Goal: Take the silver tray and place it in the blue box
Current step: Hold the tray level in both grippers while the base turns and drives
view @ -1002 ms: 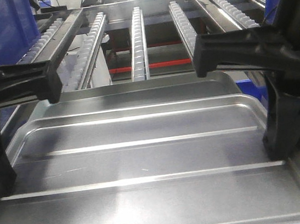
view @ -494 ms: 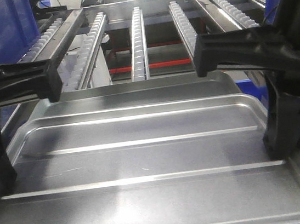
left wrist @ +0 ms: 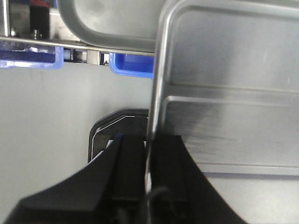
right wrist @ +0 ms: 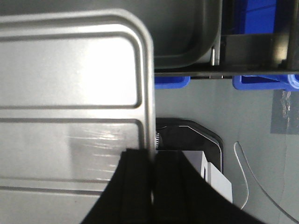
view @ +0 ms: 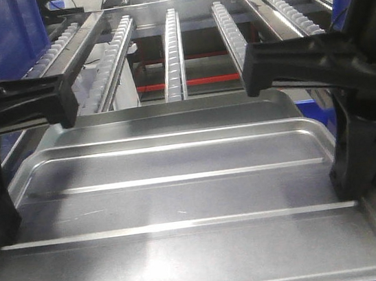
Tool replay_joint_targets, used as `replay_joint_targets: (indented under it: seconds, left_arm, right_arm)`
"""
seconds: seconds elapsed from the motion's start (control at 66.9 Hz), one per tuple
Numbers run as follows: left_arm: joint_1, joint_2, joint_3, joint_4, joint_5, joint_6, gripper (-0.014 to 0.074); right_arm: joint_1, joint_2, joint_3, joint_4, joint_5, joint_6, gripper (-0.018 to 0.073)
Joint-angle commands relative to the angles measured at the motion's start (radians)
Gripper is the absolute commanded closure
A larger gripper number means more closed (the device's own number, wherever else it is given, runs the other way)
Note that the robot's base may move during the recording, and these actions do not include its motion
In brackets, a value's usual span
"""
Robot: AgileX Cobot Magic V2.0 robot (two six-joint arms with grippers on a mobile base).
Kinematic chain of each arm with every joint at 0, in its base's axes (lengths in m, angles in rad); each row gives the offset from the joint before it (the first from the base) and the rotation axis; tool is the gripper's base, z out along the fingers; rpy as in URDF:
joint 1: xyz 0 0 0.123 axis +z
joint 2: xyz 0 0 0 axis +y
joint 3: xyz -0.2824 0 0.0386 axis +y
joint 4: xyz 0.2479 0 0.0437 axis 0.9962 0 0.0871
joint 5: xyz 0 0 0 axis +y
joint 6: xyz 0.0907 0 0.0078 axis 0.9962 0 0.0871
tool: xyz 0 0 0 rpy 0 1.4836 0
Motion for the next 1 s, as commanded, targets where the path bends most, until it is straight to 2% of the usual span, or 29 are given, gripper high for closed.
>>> replay_joint_targets:
  seconds: [0.0, 0.987]
  left_arm:
    - [-0.004, -0.033, -0.028, 0.038, 0.039, -0.014, 0.0605]
    - [-0.004, -0.033, -0.028, 0.038, 0.039, -0.014, 0.0605]
  right_arm:
    - [-0.006, -0.029, -0.021, -0.054, 0.033, -0.002, 0.051]
    - [-0.006, -0.029, -0.021, -0.054, 0.033, -0.002, 0.051]
